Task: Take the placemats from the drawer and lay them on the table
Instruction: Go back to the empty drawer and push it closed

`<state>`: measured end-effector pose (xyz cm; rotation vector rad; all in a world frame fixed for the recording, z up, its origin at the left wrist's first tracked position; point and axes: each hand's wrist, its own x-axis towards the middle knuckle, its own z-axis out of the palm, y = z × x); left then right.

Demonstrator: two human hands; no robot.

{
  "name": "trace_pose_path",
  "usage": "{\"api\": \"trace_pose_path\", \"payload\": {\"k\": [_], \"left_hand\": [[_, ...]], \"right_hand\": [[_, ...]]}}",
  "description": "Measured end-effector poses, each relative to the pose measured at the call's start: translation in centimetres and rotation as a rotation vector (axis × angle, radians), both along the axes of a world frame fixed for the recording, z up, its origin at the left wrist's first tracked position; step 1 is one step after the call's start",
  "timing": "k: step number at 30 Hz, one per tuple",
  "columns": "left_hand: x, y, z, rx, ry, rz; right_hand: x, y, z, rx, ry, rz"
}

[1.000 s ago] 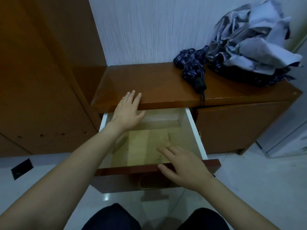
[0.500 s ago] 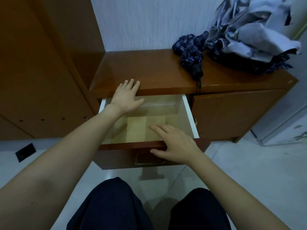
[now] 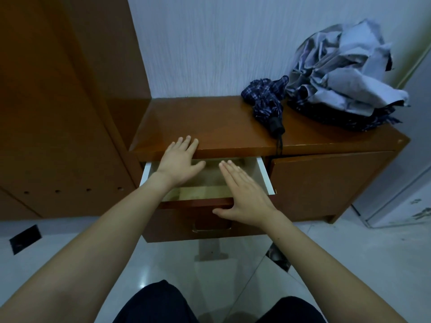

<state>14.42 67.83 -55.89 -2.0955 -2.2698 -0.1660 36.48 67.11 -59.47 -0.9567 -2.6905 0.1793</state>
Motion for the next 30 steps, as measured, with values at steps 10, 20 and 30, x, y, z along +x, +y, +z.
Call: {"api": "trace_pose_path", "payload": {"k": [10, 20, 30], "left_hand": [[-0.7, 0.0, -0.2, 0.005, -0.02, -0.045], [-1.9, -0.4, -1.1, 0.032, 0.088, -0.147], [-0.8, 0.1, -2.9, 0.25, 0.006, -0.025]], "right_hand": [[-1.5, 4.1, 0.3, 0.142, -0.04, -0.063], [-3.1, 7.1, -0.2, 0.173, 0.061, -0.171], [-5.4, 7.5, -1.6, 0.234, 0.274, -0.324]]}}
